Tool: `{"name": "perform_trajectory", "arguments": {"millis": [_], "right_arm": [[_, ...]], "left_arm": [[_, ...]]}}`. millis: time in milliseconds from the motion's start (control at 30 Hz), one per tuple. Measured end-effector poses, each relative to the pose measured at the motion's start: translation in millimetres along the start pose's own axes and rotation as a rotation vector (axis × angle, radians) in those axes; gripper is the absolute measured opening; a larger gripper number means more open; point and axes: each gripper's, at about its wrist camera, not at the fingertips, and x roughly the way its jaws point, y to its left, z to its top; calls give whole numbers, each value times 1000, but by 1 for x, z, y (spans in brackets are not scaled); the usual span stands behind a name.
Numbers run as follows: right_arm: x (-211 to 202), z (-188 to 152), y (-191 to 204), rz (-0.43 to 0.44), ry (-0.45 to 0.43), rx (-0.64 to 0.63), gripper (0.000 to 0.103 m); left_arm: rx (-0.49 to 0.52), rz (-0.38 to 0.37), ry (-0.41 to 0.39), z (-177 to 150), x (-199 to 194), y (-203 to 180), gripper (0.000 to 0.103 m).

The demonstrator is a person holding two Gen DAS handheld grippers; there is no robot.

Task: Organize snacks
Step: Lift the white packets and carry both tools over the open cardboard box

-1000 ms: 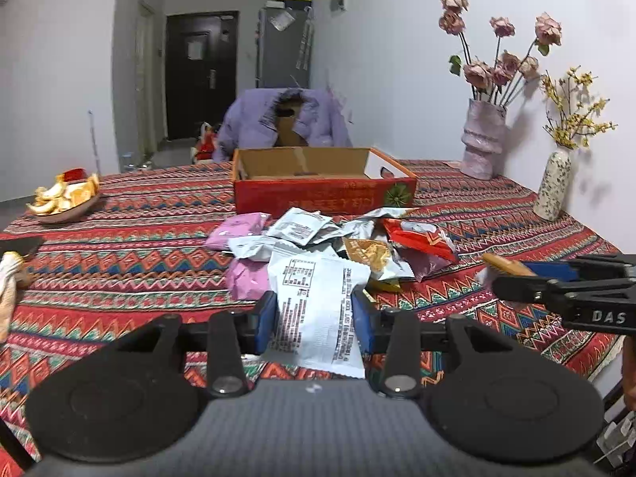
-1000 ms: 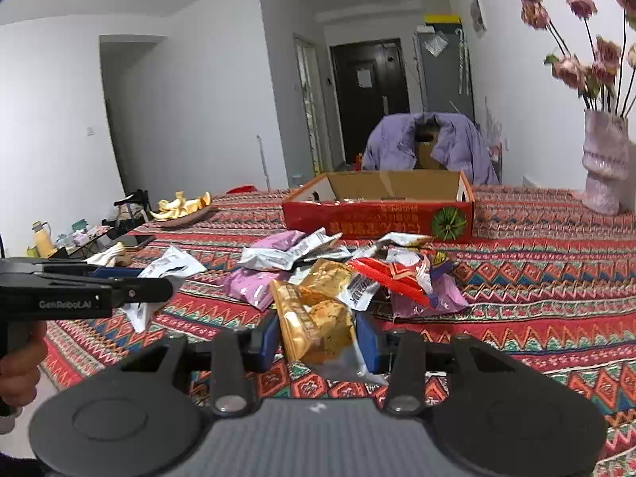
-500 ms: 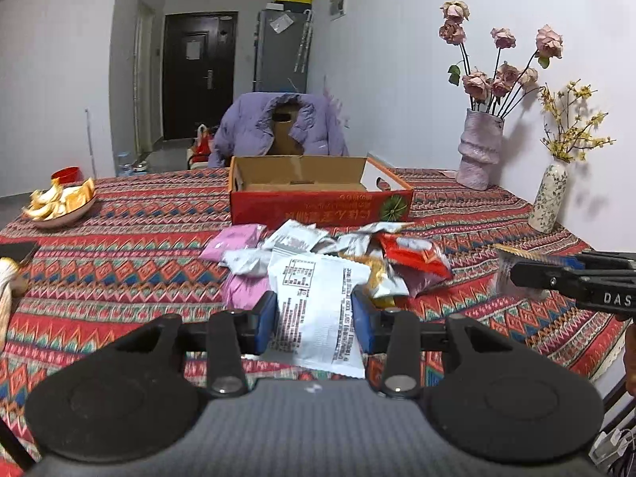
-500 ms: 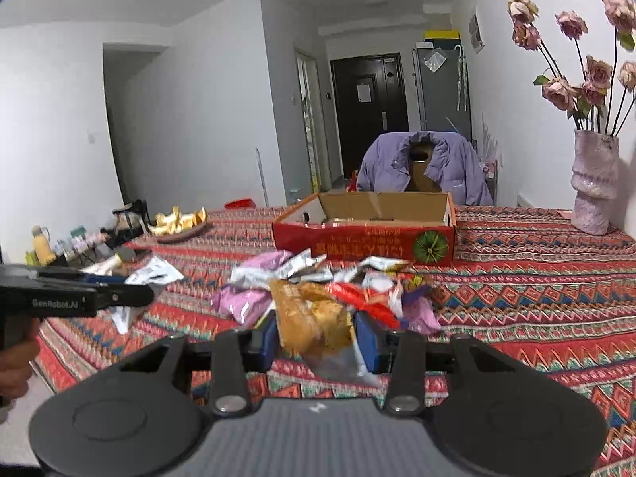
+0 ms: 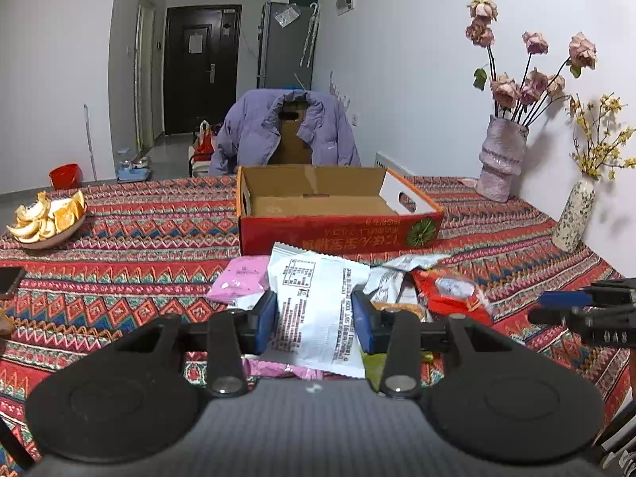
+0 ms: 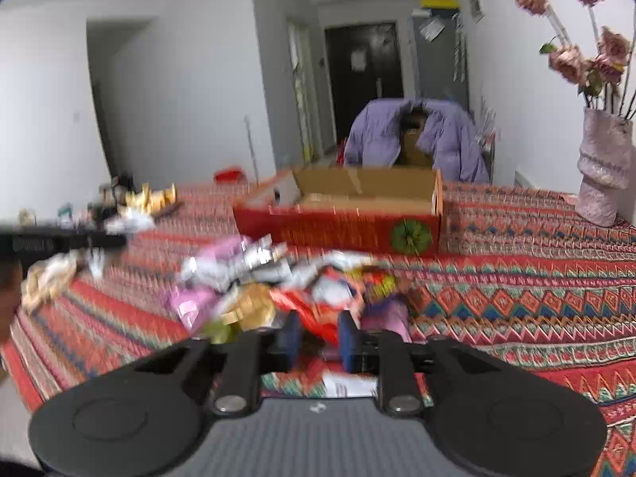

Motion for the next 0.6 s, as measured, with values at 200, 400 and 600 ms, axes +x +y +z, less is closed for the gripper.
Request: {"name": "perform_trajectory", "arguments": {"millis": [200,400,600], "right_arm": [[28,-31,-15,-56,127,54,84],[61,-37,-4,-48,208,18,64],[51,-18,-3,-47,199,-29,47]], "left_arm": [[-28,-4,61,-15,25,7,41],[-23,-4,68,-13,30,5,41],[11,1,75,1,26,6,41]]}}
